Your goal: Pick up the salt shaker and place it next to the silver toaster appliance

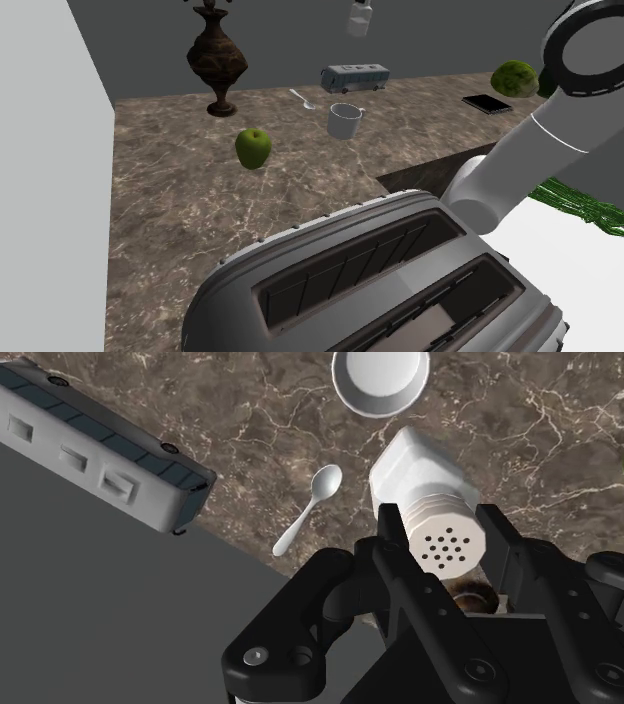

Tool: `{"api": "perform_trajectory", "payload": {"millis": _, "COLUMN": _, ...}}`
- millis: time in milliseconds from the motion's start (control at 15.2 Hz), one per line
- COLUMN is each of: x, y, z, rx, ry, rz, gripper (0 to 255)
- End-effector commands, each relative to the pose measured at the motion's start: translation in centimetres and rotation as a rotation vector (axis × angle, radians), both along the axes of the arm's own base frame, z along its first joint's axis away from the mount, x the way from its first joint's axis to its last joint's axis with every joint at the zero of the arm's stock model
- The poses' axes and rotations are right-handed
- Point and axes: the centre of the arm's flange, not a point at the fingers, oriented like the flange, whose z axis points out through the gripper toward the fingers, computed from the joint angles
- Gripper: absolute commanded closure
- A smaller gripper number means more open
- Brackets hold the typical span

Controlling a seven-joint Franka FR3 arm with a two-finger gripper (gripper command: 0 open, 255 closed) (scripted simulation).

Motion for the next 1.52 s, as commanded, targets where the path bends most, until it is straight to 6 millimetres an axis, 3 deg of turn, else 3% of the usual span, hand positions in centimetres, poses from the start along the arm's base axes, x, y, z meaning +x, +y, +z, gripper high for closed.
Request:
{"api": "perform_trajectory", "payload": {"millis": 0, "x": -2.3, "y": 1.1, "z": -0.4, "rx": -0.001, "ry": 0.000, "rz": -0.001, "gripper": 255}}
{"api": "perform_trajectory", "payload": {"millis": 1452, "x": -28.2, "y": 14.1, "z": -0.4, "rx": -0.001, "ry": 0.000, "rz": -0.001, "gripper": 255}}
